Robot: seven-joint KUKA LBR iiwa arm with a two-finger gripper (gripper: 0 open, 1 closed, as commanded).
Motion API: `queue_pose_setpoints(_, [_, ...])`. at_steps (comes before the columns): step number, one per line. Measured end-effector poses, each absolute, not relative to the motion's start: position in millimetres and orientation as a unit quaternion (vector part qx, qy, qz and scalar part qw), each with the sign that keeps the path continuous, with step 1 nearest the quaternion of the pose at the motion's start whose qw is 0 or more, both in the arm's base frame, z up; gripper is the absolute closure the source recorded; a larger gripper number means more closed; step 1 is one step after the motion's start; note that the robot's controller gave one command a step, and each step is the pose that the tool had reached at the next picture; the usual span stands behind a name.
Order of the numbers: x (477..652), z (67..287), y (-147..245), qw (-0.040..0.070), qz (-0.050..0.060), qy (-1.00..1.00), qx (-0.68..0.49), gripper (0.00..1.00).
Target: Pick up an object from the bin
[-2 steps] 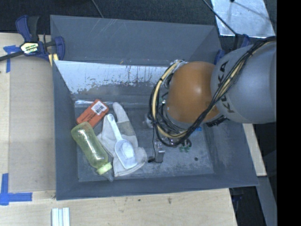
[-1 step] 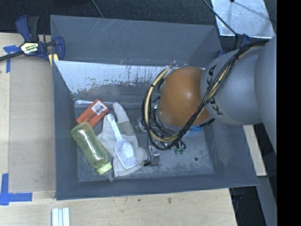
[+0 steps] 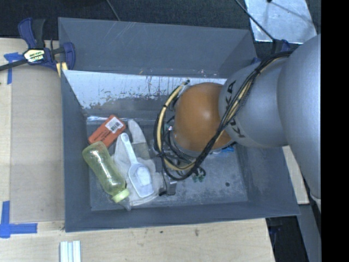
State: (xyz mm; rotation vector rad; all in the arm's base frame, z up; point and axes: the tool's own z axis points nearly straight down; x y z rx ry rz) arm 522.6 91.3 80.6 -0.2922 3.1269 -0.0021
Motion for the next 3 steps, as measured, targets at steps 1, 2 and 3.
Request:
queue_pose_setpoints(1, [488.0, 70.6, 87.0, 0.002, 0.000, 0.997, -0.074, 1.00])
queue_pose_setpoints(2, [488.0, 70.6, 87.0, 0.002, 0.000, 0.997, -0.073, 1.00])
queue_pose_setpoints(3, [491.6, 211.9, 90.8, 0.001, 0.000, 0.997, -0.072, 1.00])
